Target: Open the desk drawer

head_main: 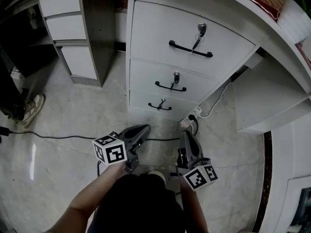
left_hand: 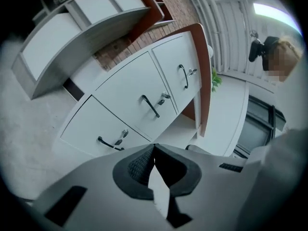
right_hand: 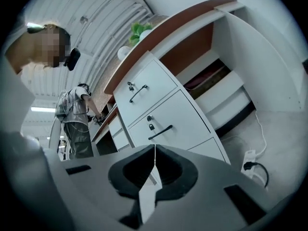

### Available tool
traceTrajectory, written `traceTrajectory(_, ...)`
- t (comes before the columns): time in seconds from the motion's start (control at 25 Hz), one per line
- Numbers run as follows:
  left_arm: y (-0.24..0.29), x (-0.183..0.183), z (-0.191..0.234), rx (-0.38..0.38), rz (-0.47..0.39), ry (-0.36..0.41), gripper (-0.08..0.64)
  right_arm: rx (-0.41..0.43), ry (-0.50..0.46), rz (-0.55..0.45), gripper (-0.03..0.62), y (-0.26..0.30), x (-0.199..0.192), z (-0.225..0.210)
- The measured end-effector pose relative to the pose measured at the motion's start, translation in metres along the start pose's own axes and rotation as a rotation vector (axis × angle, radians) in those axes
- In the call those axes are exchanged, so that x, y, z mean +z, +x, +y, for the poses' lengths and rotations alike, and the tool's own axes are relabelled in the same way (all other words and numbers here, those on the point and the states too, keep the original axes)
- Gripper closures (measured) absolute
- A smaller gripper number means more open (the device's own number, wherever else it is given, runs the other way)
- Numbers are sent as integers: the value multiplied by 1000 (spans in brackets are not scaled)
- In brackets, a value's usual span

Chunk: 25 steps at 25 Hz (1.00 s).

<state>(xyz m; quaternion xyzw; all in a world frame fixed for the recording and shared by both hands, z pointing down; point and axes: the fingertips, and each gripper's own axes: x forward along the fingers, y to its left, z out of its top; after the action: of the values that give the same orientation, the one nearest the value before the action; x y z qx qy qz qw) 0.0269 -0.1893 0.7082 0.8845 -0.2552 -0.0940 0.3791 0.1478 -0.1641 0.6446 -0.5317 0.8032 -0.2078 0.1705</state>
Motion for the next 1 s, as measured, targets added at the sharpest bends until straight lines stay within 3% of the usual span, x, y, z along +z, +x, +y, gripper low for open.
traceTrajectory(0.12,7,-5,15,-11,-3,-79,551,-64,201,-47,575,3,-9,-22)
traceTrajectory(0.24,14,3,34,-13,-94,-223,551,-75,358,-83,575,13,-17,-35)
traceTrajectory(0.32,18,9,45,-16,-175,-330,549,-68,382,-66,575,22,-27,-41)
traceTrajectory(0.4,23,7,55,-11,-207,-384,549,-76,418,-42,575,29,-41,-49)
traceTrajectory(0.52,32,0,65,-2,-206,-400,549,-115,506,-26,574,37,-63,-68)
traceTrajectory(0.76,44,-15,98,32,-214,-529,549,-101,554,5,574,60,-95,-91)
traceTrajectory(0.92,51,-22,121,56,-209,-531,546,-84,568,11,574,73,-109,-104)
traceTrajectory(1.0,53,-27,132,58,-226,-575,543,-69,549,9,571,78,-111,-107)
